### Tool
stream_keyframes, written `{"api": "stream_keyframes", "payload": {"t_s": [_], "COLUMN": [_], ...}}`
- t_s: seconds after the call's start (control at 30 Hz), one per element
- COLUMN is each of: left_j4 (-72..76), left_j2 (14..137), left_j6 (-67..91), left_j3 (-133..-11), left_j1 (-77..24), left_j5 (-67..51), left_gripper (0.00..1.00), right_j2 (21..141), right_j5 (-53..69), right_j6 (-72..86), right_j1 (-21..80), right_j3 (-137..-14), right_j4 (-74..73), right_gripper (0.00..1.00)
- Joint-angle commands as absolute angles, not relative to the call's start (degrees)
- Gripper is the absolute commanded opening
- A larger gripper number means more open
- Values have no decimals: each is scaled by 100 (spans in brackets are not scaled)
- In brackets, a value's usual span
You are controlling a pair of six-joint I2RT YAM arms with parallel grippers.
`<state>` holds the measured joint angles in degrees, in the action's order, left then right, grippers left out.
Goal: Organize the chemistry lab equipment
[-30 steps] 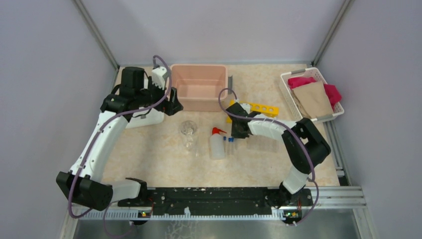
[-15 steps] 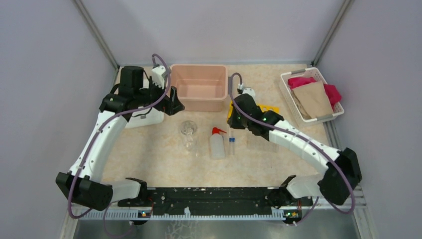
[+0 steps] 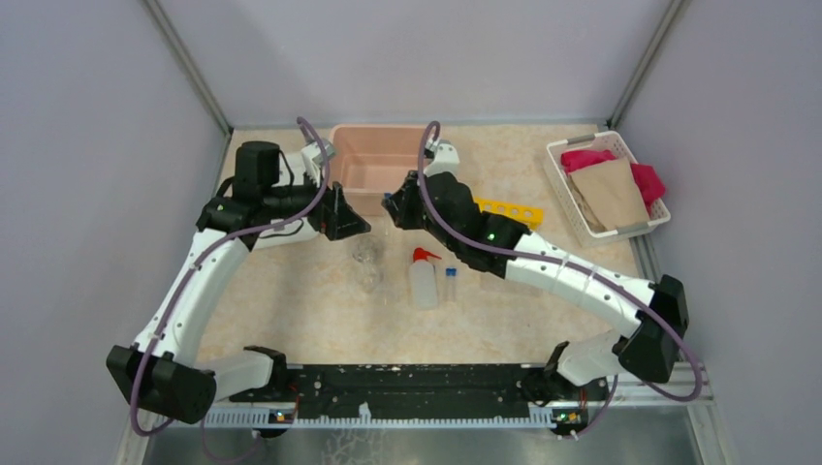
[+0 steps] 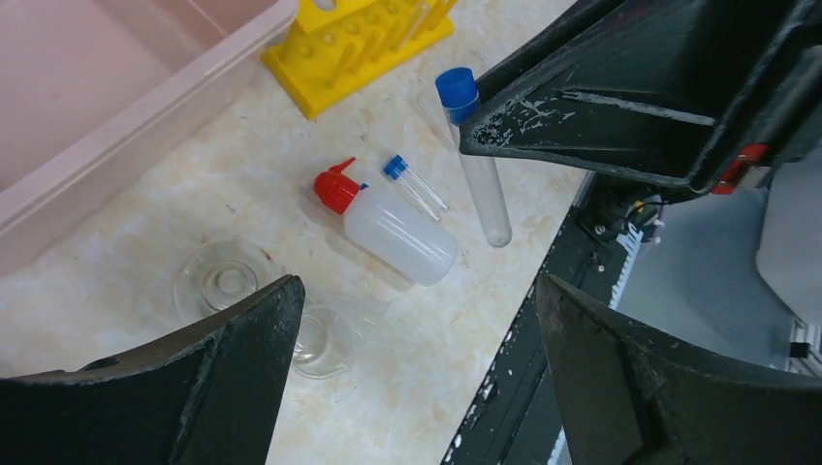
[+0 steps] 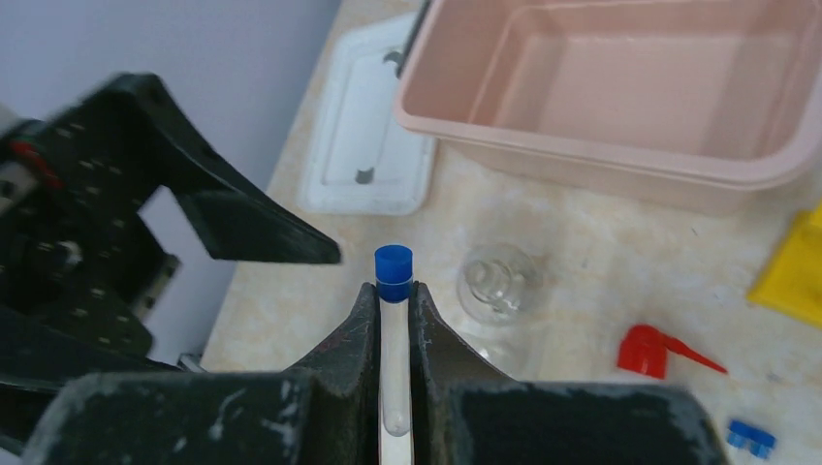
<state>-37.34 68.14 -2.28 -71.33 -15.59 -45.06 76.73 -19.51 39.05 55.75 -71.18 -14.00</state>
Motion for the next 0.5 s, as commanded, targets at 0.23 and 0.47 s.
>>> {"api": "stream_keyframes", "payload": {"t_s": [0.23, 0.47], "left_j4": [-3182, -3123], "left_j2": [6824, 6827], "left_j6": [91, -125], "left_j3": [-6692, -6699], "left_j1": [-1643, -1644], "left_j5": [-5060, -4983], "left_gripper": [83, 58], "right_j2": [8433, 8428], "right_j5": [-2294, -2297], "right_j6": [3804, 3846], "right_j1": [6040, 6104], "right_j3": [-8120, -8037], "right_j4": [-123, -129], "right_gripper": [0, 0]}}
